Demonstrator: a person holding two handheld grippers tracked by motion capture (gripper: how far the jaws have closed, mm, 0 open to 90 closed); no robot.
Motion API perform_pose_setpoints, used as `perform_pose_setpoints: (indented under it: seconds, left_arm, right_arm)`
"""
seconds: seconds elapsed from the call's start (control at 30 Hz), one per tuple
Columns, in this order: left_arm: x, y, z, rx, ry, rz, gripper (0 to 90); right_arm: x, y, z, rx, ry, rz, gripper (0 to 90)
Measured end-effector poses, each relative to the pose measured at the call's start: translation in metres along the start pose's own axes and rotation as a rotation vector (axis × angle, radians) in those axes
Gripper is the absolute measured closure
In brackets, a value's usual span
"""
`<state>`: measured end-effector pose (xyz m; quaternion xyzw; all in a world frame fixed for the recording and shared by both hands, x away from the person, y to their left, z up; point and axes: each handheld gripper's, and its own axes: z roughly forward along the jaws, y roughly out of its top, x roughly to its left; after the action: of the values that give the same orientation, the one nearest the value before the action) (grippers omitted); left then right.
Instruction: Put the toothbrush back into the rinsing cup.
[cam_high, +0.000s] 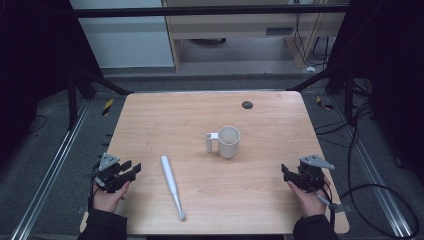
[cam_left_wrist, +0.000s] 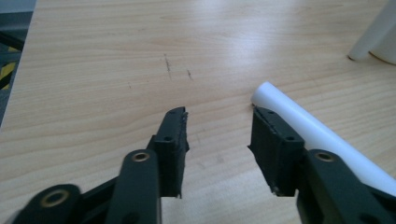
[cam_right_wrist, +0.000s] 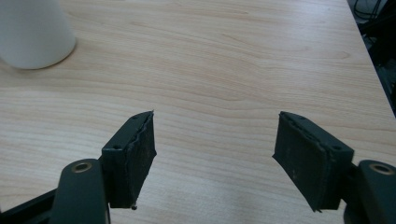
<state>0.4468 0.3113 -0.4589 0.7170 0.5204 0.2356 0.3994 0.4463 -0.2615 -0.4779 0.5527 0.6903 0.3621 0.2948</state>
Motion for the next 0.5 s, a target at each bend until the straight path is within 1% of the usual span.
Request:
perform_pose_setpoints:
  seconds: [0.03, 0.07, 0.1, 0.13, 0.17, 0.2, 0.23, 0.27, 0.3, 0.33, 0.37, 0.4, 0.43, 0.47, 0.5]
  left_arm:
    - [0.000, 0.000, 0.000, 0.000, 0.000, 0.000, 59.4]
    - [-0.004, -0.001, -0.002, 0.011, -0.018, 0.006, 61.7]
    - [-0.004, -0.001, -0.002, 0.011, -0.018, 0.006, 63.3]
    - [-0.005, -0.002, -0.004, 0.021, -0.030, 0.014, 64.7]
    - [-0.010, -0.003, -0.005, 0.042, -0.051, 0.033, 66.3]
    - [-0.010, -0.003, -0.005, 0.042, -0.051, 0.033, 67.6]
    - [-0.015, -0.005, -0.005, 0.064, -0.073, 0.054, 69.0]
    - [-0.015, -0.005, -0.005, 0.064, -0.073, 0.054, 71.2]
    - [-0.019, -0.006, -0.006, 0.087, -0.093, 0.074, 72.7]
    - [-0.019, -0.006, -0.006, 0.087, -0.093, 0.074, 74.2]
    - [-0.022, -0.006, -0.006, 0.106, -0.114, 0.085, 75.9]
    - [-0.022, -0.006, -0.006, 0.106, -0.114, 0.085, 77.9]
    - [-0.025, -0.007, -0.005, 0.115, -0.131, 0.091, 77.9]
    - [-0.028, -0.008, -0.004, 0.133, -0.154, 0.106, 80.1]
    - [-0.028, -0.008, -0.004, 0.133, -0.154, 0.106, 80.4]
  right_arm:
    - [0.000, 0.000, 0.000, 0.000, 0.000, 0.000, 29.8]
    - [0.003, 0.000, -0.003, -0.005, 0.006, -0.010, 30.4]
    - [0.003, 0.000, -0.003, -0.005, 0.006, -0.010, 30.4]
    - [0.004, 0.000, -0.006, -0.009, 0.011, -0.018, 31.2]
    - [0.005, -0.001, -0.007, -0.012, 0.013, -0.021, 31.3]
    - [0.006, -0.001, -0.008, -0.012, 0.014, -0.020, 31.7]
    - [0.007, -0.001, -0.010, -0.017, 0.014, -0.023, 32.2]
    - [0.008, -0.001, -0.011, -0.021, 0.015, -0.021, 33.0]
    - [0.009, -0.001, -0.012, -0.023, 0.017, -0.015, 33.3]
    - [0.009, -0.001, -0.012, -0.025, 0.020, -0.015, 33.4]
    - [0.010, 0.000, -0.013, -0.025, 0.017, -0.016, 33.7]
    - [0.010, 0.000, -0.013, -0.025, 0.017, -0.016, 33.7]
    - [0.011, 0.000, -0.013, -0.025, 0.014, -0.020, 33.8]
    - [0.013, -0.001, -0.012, -0.018, 0.021, -0.027, 33.9]
    - [0.013, -0.001, -0.012, -0.018, 0.021, -0.027, 33.9]
